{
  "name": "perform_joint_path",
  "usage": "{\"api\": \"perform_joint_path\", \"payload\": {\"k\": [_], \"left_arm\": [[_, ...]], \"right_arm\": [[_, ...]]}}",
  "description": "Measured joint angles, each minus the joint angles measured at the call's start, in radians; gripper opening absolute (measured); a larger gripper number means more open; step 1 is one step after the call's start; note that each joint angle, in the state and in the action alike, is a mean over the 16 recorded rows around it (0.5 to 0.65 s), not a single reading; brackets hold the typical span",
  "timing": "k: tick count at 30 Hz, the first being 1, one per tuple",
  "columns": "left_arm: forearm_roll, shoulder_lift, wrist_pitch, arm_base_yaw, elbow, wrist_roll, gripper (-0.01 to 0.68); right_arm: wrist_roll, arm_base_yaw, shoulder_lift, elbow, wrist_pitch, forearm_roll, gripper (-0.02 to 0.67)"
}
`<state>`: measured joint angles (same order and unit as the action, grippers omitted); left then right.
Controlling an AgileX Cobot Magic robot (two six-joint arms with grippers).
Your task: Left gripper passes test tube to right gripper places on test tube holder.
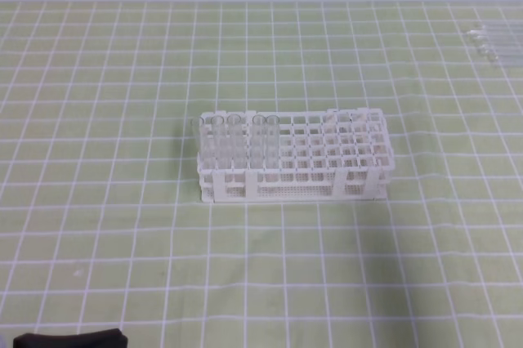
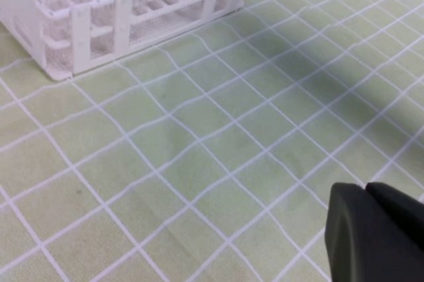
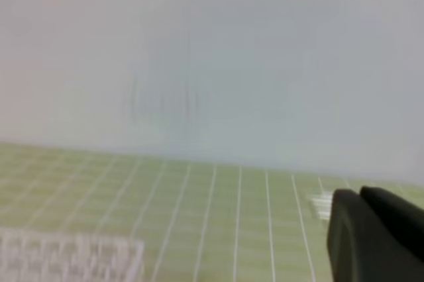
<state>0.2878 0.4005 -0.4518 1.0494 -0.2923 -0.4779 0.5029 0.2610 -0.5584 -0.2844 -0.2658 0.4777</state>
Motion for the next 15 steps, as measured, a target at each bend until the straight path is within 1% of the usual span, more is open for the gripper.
{"api": "perform_joint_path", "payload": {"k": [6, 9, 12, 15], "left_arm": [[0.012, 0.000, -0.002, 0.000, 0.000, 0.000, -0.003], [0.018, 0.000, -0.001, 0.000, 0.000, 0.000, -0.003], [0.023, 0.000, 0.000, 0.000, 0.000, 0.000, -0.003], [0.024, 0.000, 0.001, 0.000, 0.000, 0.000, -0.003]], "right_arm": [[0.034, -0.118, 0.197, 0.091, 0.132, 0.040, -0.018], [0.036, -0.169, 0.264, 0.125, 0.169, 0.045, -0.018], [0.030, -0.203, 0.309, 0.161, 0.180, 0.045, -0.018], [-0.021, -0.220, 0.344, 0.196, 0.190, 0.005, -0.018]]}}
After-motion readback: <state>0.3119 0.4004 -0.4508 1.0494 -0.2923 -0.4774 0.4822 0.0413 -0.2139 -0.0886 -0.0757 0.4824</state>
